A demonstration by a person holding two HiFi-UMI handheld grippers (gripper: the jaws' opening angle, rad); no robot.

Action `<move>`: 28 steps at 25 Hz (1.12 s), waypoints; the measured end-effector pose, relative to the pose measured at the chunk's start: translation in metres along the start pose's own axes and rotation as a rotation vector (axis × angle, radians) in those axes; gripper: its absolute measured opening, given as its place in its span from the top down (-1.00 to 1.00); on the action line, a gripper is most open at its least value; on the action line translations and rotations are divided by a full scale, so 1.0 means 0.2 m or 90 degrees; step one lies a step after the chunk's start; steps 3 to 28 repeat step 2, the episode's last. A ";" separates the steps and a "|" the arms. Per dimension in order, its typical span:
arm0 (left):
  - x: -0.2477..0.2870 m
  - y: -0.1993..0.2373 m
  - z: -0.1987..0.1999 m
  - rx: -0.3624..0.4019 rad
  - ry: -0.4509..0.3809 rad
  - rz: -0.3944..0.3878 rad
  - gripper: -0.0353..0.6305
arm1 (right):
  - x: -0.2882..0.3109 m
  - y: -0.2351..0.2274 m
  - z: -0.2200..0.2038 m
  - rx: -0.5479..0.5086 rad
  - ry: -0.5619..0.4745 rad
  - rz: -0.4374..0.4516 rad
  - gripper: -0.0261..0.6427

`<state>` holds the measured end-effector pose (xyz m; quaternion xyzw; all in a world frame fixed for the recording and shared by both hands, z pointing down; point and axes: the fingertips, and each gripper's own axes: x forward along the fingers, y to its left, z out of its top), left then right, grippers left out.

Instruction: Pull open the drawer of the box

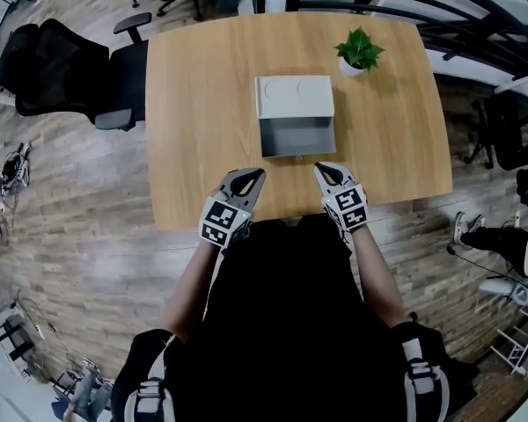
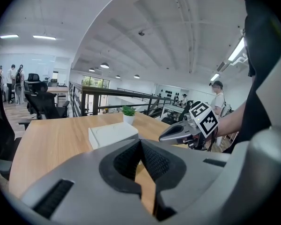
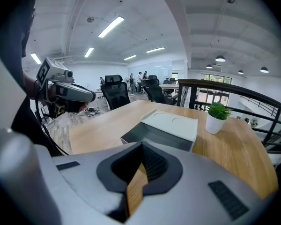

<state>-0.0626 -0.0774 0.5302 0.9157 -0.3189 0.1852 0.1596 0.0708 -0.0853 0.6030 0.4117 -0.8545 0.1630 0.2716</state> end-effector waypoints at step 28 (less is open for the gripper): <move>0.02 0.02 0.02 0.001 -0.005 0.003 0.83 | 0.01 -0.02 0.02 -0.002 -0.007 0.000 0.85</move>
